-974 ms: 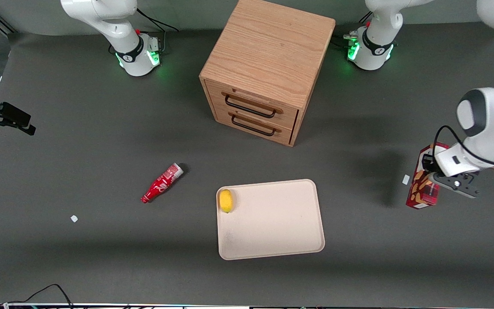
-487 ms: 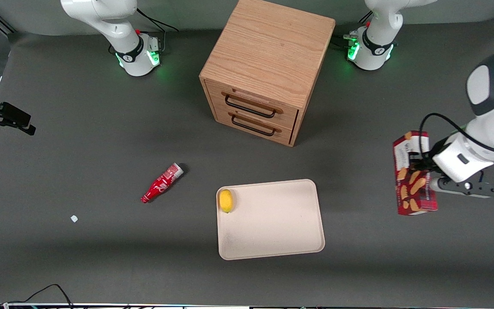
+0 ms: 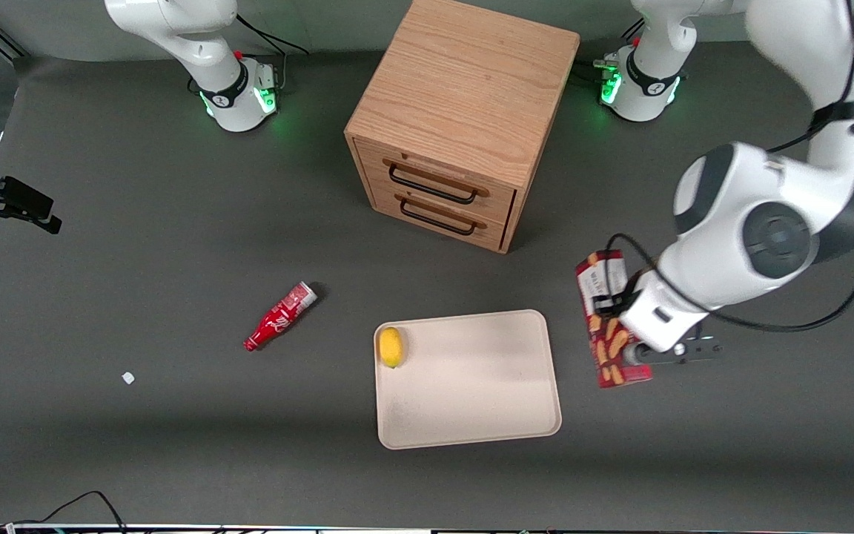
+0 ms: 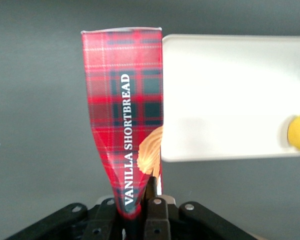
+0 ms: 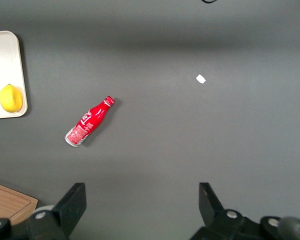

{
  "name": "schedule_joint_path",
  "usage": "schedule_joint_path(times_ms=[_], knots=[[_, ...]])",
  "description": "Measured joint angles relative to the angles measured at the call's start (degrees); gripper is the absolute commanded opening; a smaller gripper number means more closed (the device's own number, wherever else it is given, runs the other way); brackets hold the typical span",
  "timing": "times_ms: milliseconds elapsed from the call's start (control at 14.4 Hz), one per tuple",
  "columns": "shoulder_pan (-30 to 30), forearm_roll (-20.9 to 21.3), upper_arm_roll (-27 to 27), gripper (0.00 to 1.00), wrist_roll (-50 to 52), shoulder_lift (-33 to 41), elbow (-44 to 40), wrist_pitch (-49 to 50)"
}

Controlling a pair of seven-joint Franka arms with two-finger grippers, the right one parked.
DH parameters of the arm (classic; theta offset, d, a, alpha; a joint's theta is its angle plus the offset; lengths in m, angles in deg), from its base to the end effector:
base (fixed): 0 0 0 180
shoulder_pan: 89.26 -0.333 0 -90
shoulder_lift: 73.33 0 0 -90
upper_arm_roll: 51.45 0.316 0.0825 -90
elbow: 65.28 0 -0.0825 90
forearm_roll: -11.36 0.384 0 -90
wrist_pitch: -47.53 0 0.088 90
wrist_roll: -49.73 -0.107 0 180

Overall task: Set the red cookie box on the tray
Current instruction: 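Carry the box over the white tray and lower it onto the tray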

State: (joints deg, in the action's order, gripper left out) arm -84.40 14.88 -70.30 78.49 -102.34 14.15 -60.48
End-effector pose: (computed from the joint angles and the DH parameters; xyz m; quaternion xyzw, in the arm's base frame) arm 0.6597 -0.2376 0.4328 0.9972 0.0548 -0.0133 0.0483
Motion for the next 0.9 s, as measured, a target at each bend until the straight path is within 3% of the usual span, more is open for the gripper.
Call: schedule_joint_path(times_ms=[278, 557, 904], knots=[[4.3, 7.0, 0.0, 0.00, 7.4, -7.6, -0.8, -7.1], [5.0, 11.9, 0.0, 0.00, 8.1, -12.8, -1.2, -13.2], [6.4, 13.4, 0.0, 0.00, 8.1, -17.7, -1.3, -18.9]])
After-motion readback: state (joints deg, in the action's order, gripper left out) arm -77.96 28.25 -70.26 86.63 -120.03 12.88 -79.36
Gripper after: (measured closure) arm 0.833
